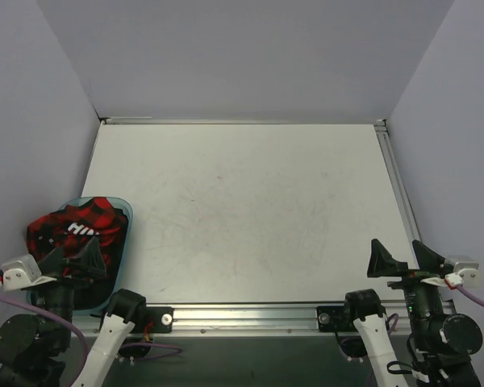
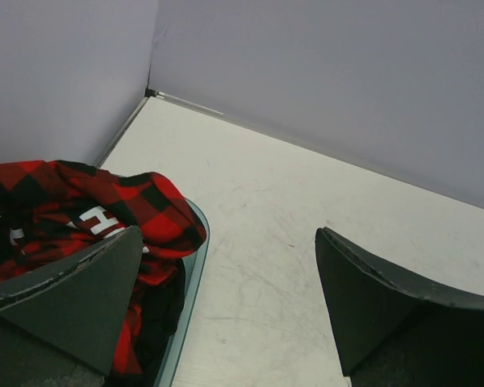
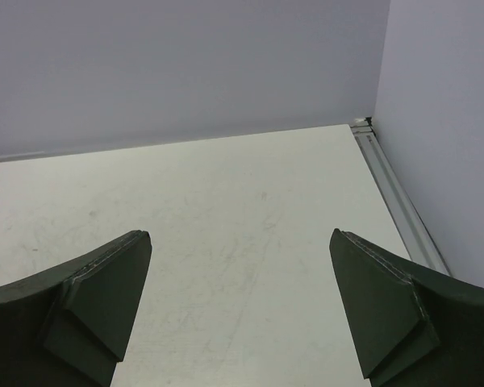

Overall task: Fold and stack the long sleeve shirts
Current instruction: Grab the shirt from the pile

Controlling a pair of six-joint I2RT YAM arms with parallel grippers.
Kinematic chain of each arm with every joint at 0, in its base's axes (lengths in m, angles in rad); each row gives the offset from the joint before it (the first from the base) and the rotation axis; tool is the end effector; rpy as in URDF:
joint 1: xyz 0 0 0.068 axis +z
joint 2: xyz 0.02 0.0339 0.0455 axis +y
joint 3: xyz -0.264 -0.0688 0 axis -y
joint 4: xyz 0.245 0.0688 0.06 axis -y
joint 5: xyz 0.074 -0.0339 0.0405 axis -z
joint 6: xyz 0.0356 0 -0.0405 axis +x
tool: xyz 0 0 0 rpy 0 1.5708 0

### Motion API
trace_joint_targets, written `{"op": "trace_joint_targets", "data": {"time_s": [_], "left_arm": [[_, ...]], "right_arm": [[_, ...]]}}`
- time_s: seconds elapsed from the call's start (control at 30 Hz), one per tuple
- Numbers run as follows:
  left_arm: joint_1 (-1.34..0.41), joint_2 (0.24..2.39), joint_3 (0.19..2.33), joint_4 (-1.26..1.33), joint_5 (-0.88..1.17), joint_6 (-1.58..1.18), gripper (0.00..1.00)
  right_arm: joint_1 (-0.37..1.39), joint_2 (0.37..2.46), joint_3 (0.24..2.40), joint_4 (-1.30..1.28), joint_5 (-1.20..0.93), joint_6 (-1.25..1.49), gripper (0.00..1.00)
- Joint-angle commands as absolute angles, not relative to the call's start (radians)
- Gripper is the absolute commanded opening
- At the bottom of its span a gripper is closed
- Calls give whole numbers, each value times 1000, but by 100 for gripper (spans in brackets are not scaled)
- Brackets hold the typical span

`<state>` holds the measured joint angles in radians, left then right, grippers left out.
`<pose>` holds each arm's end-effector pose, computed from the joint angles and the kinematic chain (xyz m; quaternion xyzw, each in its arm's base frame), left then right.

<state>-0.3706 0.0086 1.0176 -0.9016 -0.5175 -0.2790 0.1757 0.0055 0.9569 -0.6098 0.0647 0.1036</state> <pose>-0.0495 0.0381 0.3663 -0.1606 0.6539 -0.0675 0.7362 -0.0463 -0.0106 0.3860 0.0056 0.5769 0.0952 0.8112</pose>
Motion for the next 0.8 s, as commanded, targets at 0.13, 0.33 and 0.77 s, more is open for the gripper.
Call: {"op": "trace_joint_targets", "data": {"time_s": [0.13, 0.33, 0.77], "left_arm": [[-371, -115, 994, -894, -610, -337, 97], [-371, -23, 966, -897, -597, -448, 97], [-368, 728, 1089, -980, -555, -664, 97]], "right_arm": [[170, -86, 940, -598, 106, 98, 100], [169, 104, 954, -666, 26, 126, 100], [172, 601, 1020, -735, -311, 253, 100]]}}
